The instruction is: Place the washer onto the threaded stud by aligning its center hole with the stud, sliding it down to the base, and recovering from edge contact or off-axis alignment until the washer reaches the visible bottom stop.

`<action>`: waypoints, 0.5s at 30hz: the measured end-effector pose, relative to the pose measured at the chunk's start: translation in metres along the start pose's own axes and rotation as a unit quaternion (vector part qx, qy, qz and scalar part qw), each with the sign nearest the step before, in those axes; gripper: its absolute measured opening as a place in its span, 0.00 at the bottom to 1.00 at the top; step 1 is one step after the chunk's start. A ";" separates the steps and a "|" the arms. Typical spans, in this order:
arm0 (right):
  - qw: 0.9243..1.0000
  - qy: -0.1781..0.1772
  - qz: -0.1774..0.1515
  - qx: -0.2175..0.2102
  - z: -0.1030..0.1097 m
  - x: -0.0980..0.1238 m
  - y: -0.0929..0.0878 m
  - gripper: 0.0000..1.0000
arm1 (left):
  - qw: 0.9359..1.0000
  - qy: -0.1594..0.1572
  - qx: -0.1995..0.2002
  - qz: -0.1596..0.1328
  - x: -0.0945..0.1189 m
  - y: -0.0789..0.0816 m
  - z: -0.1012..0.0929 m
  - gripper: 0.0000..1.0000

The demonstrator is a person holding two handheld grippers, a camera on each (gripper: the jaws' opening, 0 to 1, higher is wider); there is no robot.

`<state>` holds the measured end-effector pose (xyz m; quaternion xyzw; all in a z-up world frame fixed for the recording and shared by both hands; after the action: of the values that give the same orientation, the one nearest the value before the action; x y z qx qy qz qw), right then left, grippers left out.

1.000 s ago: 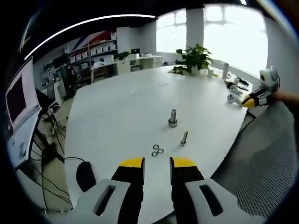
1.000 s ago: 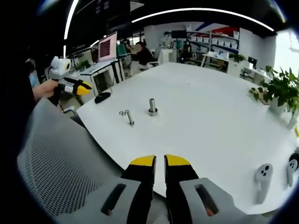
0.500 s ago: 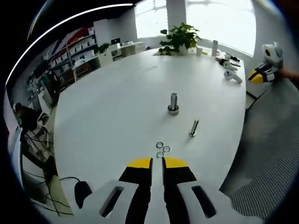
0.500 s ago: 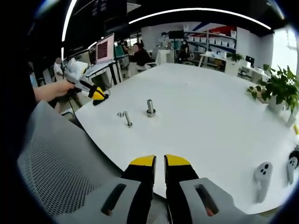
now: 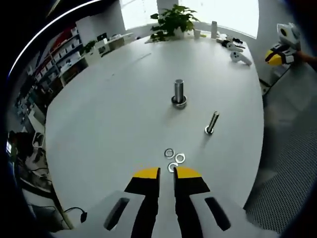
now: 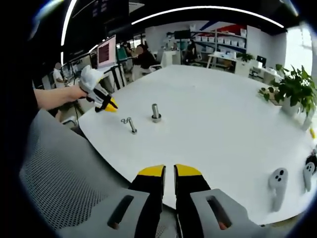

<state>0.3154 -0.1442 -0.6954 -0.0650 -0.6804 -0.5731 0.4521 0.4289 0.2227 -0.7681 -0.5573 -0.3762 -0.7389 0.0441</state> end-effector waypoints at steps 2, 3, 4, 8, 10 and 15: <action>1.000 0.002 0.001 -0.005 -0.001 0.000 -0.001 0.09 | 1.000 0.000 -0.014 0.014 -0.007 0.000 0.001 0.08; 1.000 0.002 0.002 -0.005 -0.001 0.000 -0.001 0.09 | 1.000 -0.002 -0.021 0.019 -0.011 -0.001 0.001 0.08; 1.000 0.001 0.003 -0.007 -0.002 0.000 -0.002 0.09 | 0.999 -0.005 -0.030 0.025 -0.015 -0.001 0.001 0.08; 1.000 -0.001 0.004 -0.013 -0.002 0.000 -0.003 0.09 | 0.998 -0.013 -0.045 0.039 -0.026 -0.002 0.002 0.08; 1.000 -0.002 0.004 -0.015 -0.002 0.000 -0.003 0.09 | 0.998 -0.016 -0.049 0.044 -0.030 -0.003 0.004 0.08; 1.000 -0.017 -0.002 -0.019 -0.006 0.002 -0.002 0.09 | 0.996 -0.019 -0.073 0.056 -0.038 -0.005 0.007 0.06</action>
<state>0.3164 -0.1502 -0.6961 -0.0817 -0.6773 -0.5853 0.4382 0.4456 0.2173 -0.8023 -0.5932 -0.2904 -0.7499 0.0378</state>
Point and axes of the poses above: the point that each gripper's makers call its tool centre point, and the gripper's own axes: x roughly backward along the fingers, z roughly to its left, y roughly out of its top, the point moved 6 cm from there along x, roughly backward along the fingers, and after that the axes turned 4 degrees about z, right-handed, at the moved point
